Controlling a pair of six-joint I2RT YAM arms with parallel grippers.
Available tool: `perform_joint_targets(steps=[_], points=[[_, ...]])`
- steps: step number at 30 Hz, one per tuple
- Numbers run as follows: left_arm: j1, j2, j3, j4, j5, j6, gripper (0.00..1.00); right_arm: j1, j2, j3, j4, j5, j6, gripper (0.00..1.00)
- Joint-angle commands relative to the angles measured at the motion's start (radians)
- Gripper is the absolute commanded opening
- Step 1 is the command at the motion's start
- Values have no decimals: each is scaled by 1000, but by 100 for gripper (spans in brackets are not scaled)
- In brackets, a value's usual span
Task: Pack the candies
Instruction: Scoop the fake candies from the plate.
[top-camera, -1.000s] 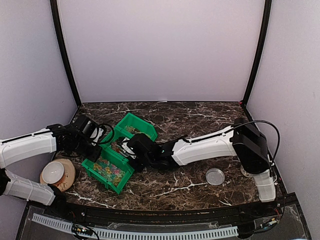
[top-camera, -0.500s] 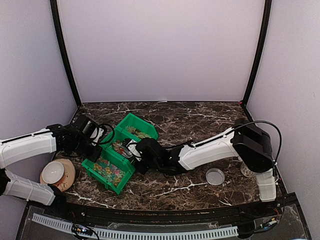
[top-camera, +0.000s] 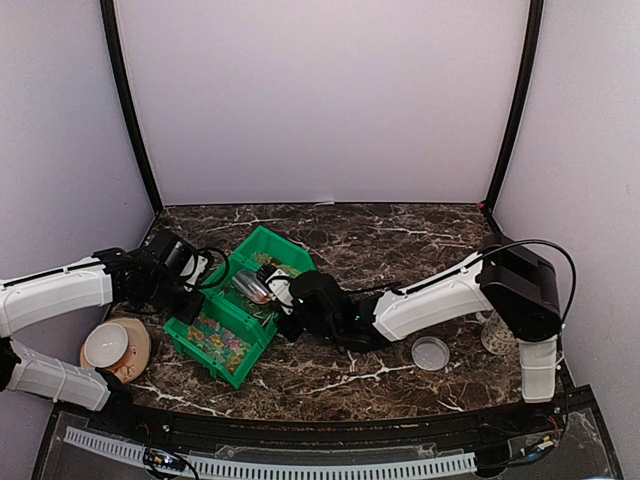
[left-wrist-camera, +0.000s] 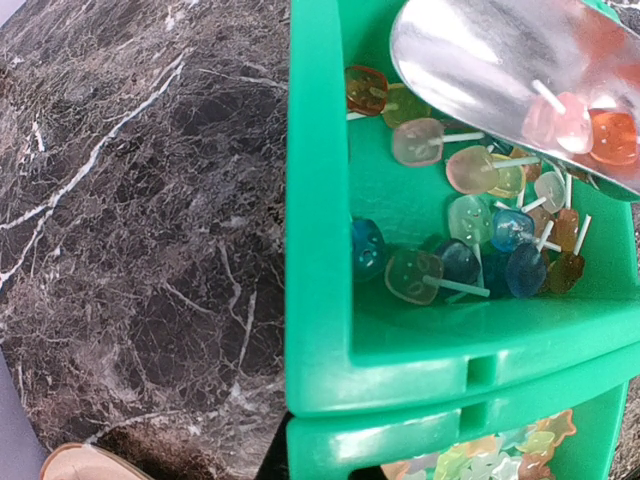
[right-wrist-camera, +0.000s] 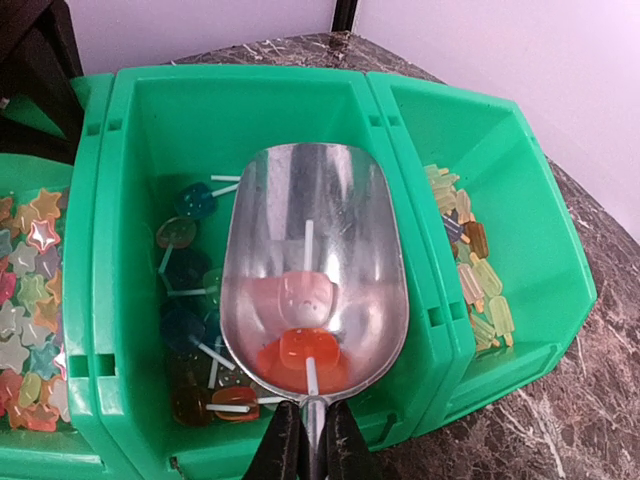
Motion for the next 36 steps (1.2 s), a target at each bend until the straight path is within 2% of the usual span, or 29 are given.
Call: perform_joint_targets(steps=[1, 6, 11, 17, 25, 36], points=[[-7, -52, 26, 110, 21, -9, 0, -8, -51, -10, 70, 28, -4, 0], [-7, -49, 27, 110, 22, -9, 0, -8, -73, -3, 5, 49, -32, 0], [-7, -47, 28, 110, 20, -10, 0, -7, -79, 41, -153, 87, -75, 0], [-7, -46, 29, 111, 20, -10, 0, -5, -116, 18, -214, 73, -98, 0], [-6, -40, 33, 107, 19, -11, 0, 13, -66, 202, -596, 65, -144, 0], [-7, -47, 29, 110, 19, -11, 0, 21, 51, 478, -959, 69, -140, 0]])
